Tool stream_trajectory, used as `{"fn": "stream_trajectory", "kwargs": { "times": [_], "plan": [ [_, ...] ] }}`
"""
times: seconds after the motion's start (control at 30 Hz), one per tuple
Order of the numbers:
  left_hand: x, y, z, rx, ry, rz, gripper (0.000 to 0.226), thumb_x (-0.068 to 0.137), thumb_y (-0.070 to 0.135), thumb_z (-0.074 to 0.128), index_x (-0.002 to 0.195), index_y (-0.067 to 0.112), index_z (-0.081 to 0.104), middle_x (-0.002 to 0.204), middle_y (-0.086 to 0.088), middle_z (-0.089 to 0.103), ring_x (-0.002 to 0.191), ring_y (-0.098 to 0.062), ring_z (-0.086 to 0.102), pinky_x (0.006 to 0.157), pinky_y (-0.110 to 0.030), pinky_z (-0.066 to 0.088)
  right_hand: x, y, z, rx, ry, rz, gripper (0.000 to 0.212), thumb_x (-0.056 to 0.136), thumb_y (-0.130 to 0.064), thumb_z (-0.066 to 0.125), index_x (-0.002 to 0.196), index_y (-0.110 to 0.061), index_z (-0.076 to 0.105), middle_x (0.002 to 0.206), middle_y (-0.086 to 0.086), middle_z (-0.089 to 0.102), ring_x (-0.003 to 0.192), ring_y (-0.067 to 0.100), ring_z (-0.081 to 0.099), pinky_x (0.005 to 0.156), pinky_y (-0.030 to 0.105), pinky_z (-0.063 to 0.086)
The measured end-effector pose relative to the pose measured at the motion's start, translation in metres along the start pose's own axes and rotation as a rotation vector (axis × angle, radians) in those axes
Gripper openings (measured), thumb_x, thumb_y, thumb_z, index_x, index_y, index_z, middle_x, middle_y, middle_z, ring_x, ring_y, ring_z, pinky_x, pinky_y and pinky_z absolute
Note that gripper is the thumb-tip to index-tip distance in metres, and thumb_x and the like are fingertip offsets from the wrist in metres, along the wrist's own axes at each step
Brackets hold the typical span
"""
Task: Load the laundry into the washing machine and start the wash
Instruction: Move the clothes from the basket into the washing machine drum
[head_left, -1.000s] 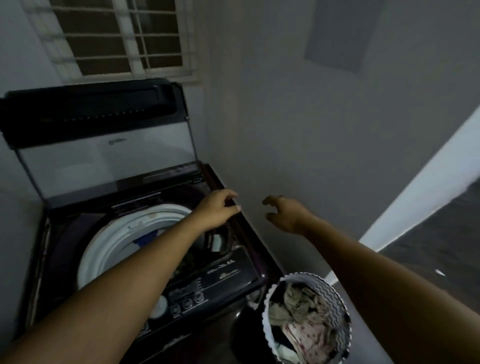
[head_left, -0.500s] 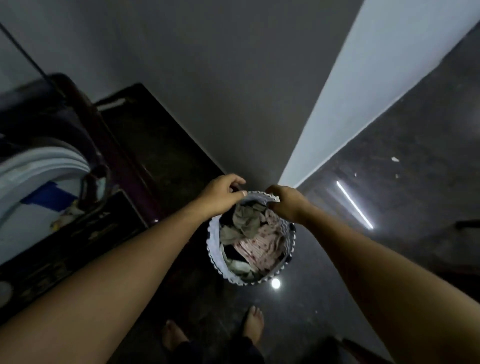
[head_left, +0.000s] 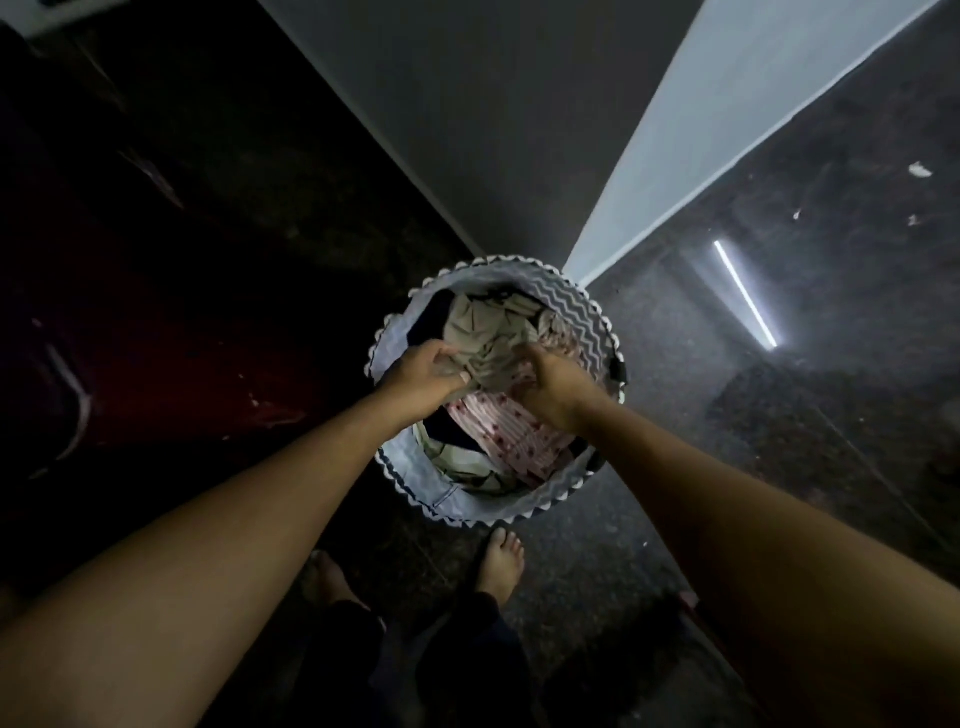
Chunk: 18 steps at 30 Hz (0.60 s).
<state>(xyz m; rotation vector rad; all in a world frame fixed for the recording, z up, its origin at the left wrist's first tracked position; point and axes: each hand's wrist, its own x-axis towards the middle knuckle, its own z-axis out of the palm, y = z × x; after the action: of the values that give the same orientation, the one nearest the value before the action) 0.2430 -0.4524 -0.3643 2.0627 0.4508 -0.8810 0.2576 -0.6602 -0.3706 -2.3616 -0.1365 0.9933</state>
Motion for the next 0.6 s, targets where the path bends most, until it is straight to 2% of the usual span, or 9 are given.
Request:
{"fn": "stream_trajectory", "kwargs": {
  "times": [0.13,0.23,0.3,0.37,0.47,0.53,0.6],
  "plan": [
    [0.032,-0.024,0.02,-0.038,0.071,-0.014,0.055,0.093,0.029,0.067,0.143,0.025,0.045,0.128,0.004,0.044,0.114,-0.015,0.047,0.092,-0.03,0.044,0.045,0.009,0.028,-0.041,0.018,-0.045,0.083,0.089,-0.042,0.071,0.155,-0.014,0.03,0.151,0.02,0.043,0.13,0.041,0.052,0.103,0.044,0.048],
    [0.05,-0.041,0.029,-0.081,0.042,-0.036,0.062,0.093,0.024,0.065,0.149,0.028,0.038,0.141,0.002,0.046,0.124,-0.019,0.05,0.105,-0.04,0.046,0.076,0.011,0.044,-0.083,0.022,-0.059,0.104,0.082,-0.046,0.077,0.161,-0.019,0.015,0.157,0.017,0.036,0.132,0.039,0.051,0.099,0.044,0.051],
    [0.056,-0.049,0.033,-0.149,-0.011,-0.06,0.062,0.096,0.017,0.061,0.151,0.029,0.035,0.142,0.0,0.048,0.126,-0.019,0.051,0.109,-0.041,0.044,0.088,0.011,0.053,-0.121,-0.002,-0.076,0.104,0.082,-0.046,0.077,0.161,-0.019,0.014,0.155,0.02,0.039,0.127,0.041,0.055,0.096,0.044,0.051],
    [0.059,-0.055,0.037,-0.192,-0.027,-0.062,0.06,0.097,0.011,0.059,0.151,0.026,0.037,0.142,0.0,0.049,0.125,-0.018,0.051,0.109,-0.038,0.044,0.096,0.012,0.06,-0.169,0.001,-0.082,0.089,0.087,-0.039,0.071,0.159,-0.018,0.023,0.147,0.022,0.046,0.121,0.043,0.058,0.094,0.044,0.051],
    [0.057,-0.058,0.039,-0.232,-0.01,-0.044,0.056,0.097,0.008,0.058,0.148,0.02,0.041,0.143,-0.003,0.05,0.127,-0.019,0.051,0.107,-0.035,0.045,0.1,0.01,0.056,-0.246,0.093,-0.072,0.061,0.088,-0.031,0.064,0.145,-0.019,0.047,0.131,0.019,0.062,0.113,0.041,0.064,0.089,0.045,0.055],
    [0.056,-0.06,0.036,-0.204,0.03,-0.053,0.055,0.096,0.011,0.06,0.147,0.02,0.042,0.146,-0.003,0.048,0.131,-0.02,0.048,0.109,-0.037,0.044,0.098,0.008,0.045,-0.163,0.16,-0.047,0.048,0.087,-0.024,0.063,0.134,-0.018,0.061,0.122,0.017,0.07,0.112,0.039,0.065,0.088,0.043,0.054],
    [0.054,-0.062,0.034,-0.13,0.066,-0.054,0.056,0.094,0.016,0.063,0.145,0.023,0.043,0.143,-0.004,0.05,0.128,-0.023,0.05,0.107,-0.042,0.045,0.091,0.003,0.033,0.027,0.185,0.003,0.031,0.086,-0.019,0.061,0.116,-0.021,0.069,0.111,0.014,0.073,0.105,0.037,0.067,0.083,0.041,0.054]
  ]
}}
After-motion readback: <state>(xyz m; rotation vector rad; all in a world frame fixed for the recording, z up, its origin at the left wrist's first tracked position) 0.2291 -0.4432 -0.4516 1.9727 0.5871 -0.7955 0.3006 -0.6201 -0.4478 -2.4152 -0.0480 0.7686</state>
